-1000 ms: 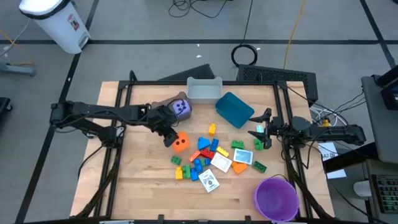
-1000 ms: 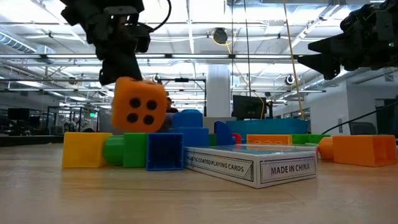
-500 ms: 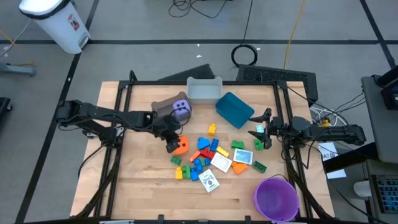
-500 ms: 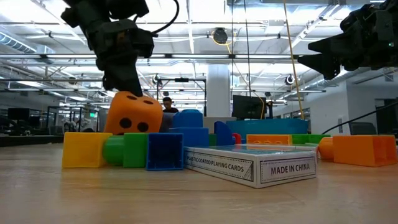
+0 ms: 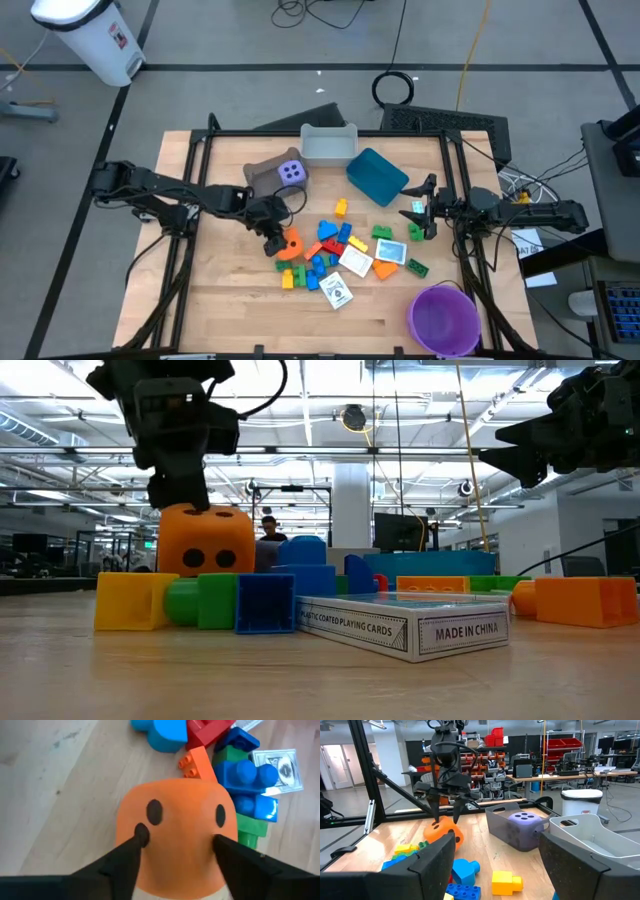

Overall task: Pick & Place Toys
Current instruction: Put the orange dice into the transparent black bin

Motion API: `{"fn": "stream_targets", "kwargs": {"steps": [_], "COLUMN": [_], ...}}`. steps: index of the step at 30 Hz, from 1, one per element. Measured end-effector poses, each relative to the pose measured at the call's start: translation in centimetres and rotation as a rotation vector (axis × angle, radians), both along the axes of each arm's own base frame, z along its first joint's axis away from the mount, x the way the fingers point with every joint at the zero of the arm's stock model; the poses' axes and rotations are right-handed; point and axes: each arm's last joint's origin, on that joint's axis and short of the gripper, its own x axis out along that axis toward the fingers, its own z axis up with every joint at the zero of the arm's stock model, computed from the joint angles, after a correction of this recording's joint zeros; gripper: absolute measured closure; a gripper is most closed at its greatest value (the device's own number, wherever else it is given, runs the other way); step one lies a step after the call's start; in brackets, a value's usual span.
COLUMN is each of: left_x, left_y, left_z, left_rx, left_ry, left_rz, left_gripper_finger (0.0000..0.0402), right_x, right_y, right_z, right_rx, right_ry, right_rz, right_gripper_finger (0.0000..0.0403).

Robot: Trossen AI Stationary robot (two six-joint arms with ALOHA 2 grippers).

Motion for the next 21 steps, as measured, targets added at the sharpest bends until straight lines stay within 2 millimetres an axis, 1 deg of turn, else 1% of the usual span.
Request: {"fn": "stream_targets", "kwargs": {"steps": [4,9,13,16,21], "left_x": [-0.1,0.1,0.7,1.1,1.3], "left_y": [-0.1,-0.1,-0.1,0.4,1.1], "left_z": [0.0,-0.2,-1.3,-2.0,-2.3], "left_rx": [0.01,0.01,0.005,-0.014,-0.091], "left_ry": [-0.001,0.005,0.038,0.065,0.072], "left_rz": [-0.03,-0.025,-0.031,-0.01,-0.004], "left_gripper_finger": [0.0105,0.0086,0.0087,0.0094,0.0107], "right_x": [0.0,0.0,0.0,0.0,0.0], "right_y": [0.0,0.0,0.0,0.0,0.0], "right_z": [0.0,0.0,0.0,0.0,0.0], "right_rx": [0.0,0.0,0.0,0.0,0.0], "right_ry": [0.0,0.0,0.0,-0.003,0.0], "right_rz": [0.0,0.0,0.0,0.0,0.001], "right_gripper_finger": [0.0124,0.0124,0.0124,0.0124,0.0124]}}
